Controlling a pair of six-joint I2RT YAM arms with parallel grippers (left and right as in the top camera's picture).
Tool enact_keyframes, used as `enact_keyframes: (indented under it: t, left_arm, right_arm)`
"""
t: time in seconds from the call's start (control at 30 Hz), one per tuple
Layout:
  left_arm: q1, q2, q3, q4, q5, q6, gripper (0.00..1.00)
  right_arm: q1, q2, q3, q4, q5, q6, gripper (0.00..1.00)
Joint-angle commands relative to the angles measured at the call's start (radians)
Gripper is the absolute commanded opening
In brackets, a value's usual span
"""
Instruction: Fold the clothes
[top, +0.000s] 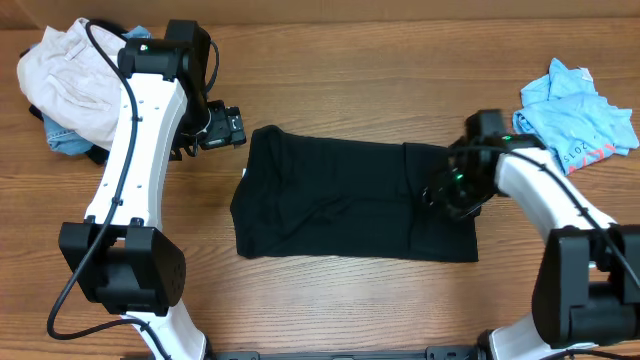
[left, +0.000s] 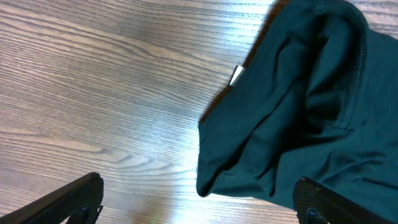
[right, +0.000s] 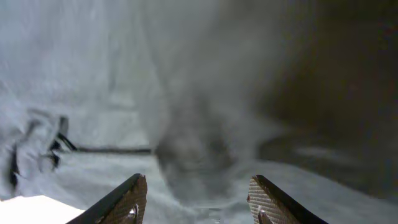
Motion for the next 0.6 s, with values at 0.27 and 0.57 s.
enact_keyframes:
  t: [0.27,0.57]
  left_arm:
    - [-0.006,-0.014,0.010,-0.003,0.009,0.009,1.00]
    - [-0.006,-0.014,0.010,0.006,0.008,0.009,1.00]
  right_arm:
    - [0.214,-0.007,-0.036,0.050,0.243,0.139,0.04]
    - [0.219,-0.008,-0.033,-0.121,0.136,0.146,0.18]
